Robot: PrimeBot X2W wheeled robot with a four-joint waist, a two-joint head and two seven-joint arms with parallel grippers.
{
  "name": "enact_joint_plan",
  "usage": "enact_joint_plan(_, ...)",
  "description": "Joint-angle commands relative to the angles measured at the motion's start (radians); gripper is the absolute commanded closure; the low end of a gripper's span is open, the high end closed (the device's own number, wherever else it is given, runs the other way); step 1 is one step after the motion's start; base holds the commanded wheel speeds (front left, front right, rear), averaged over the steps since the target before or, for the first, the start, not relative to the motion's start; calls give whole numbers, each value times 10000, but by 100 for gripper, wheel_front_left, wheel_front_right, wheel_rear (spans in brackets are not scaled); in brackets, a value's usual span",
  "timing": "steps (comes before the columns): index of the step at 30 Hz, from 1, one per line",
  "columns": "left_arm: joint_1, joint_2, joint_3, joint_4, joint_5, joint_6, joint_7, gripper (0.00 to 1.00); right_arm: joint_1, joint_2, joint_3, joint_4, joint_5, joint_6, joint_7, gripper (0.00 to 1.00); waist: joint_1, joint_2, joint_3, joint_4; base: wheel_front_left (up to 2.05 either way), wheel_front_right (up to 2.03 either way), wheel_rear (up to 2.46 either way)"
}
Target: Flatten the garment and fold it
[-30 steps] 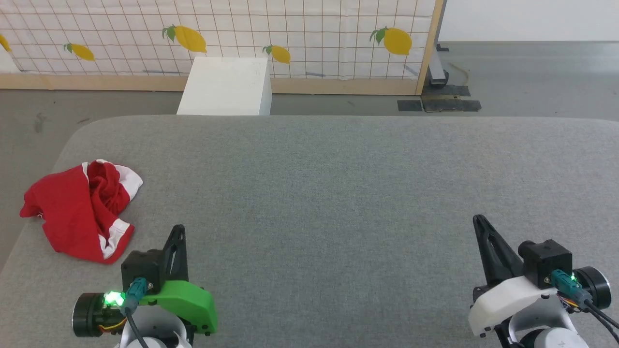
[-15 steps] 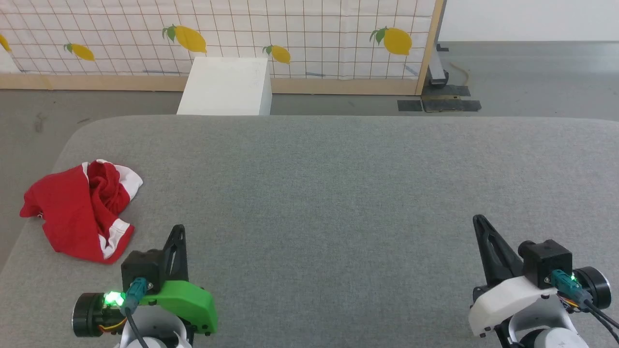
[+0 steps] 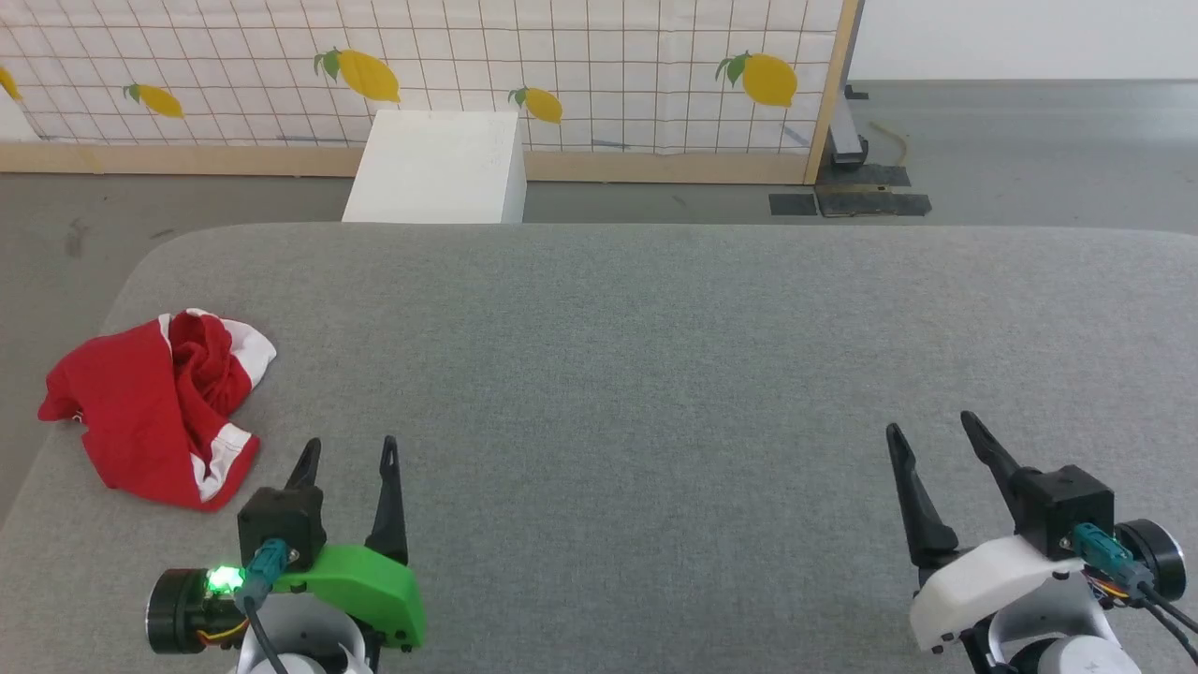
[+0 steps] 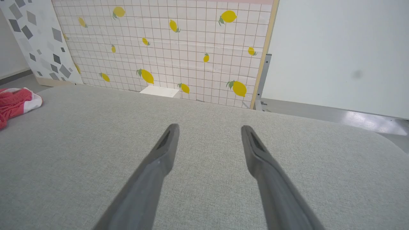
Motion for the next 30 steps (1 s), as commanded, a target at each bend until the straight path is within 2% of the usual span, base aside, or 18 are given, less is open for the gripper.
enact_joint_plan(1,3,-2,-26,55,-121,48,-110,0,69,1,-63,47,142,-1,-136,0,0,0,1,-1,0,0,0)
enact_joint_plan(17,-15,-6,-125,260,-537,178,-438,0,205,4,-272,185,510,-3,-466,0,0,0,-2,134,0,0,0)
enact_joint_plan(30,96,-9,65,267,-816,329,-706,0,281,6,-202,246,819,-4,-736,0,0,0,-8,1052,0,0,0)
